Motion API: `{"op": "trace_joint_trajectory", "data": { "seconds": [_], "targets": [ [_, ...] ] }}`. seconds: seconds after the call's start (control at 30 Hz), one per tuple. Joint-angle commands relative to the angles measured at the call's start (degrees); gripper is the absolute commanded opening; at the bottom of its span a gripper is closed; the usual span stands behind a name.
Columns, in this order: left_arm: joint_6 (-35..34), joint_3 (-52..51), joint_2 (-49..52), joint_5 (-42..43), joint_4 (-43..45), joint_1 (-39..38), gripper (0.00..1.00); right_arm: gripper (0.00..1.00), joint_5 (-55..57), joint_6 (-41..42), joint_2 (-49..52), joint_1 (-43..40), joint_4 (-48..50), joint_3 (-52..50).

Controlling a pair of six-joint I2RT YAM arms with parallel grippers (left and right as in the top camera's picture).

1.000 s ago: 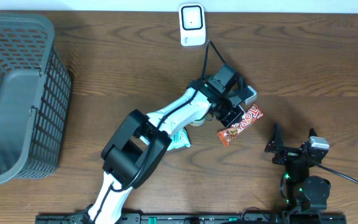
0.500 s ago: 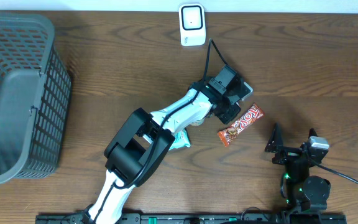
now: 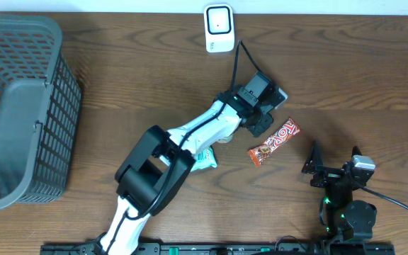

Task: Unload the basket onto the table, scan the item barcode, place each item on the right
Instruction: 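Lower the Kleenex pack onto the table and open the left gripper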

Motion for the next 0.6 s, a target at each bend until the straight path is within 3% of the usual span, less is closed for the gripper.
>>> {"op": "trace_joint_trajectory", "data": {
  "seconds": [0.0,0.3,0.57],
  "targets": [
    [-0.3,-0.4,-4.2,-0.7,1.1,0.0,0.08,0.99,-0.1,-0.8,-0.3,0.5,-0.2,-0.1],
    [-0.3,-0.4,-1.7,-8.0,1.7,0.1,0.08,0.99,-0.1,-0.8,-0.3,0.5,-0.2,-0.1],
    [10.8,-0.4,0.4,-12.1,1.5,0.1,0.08,0.99,-0.1,-0.8,-0.3,0.5,-0.2,-0.1]
  ]
}}
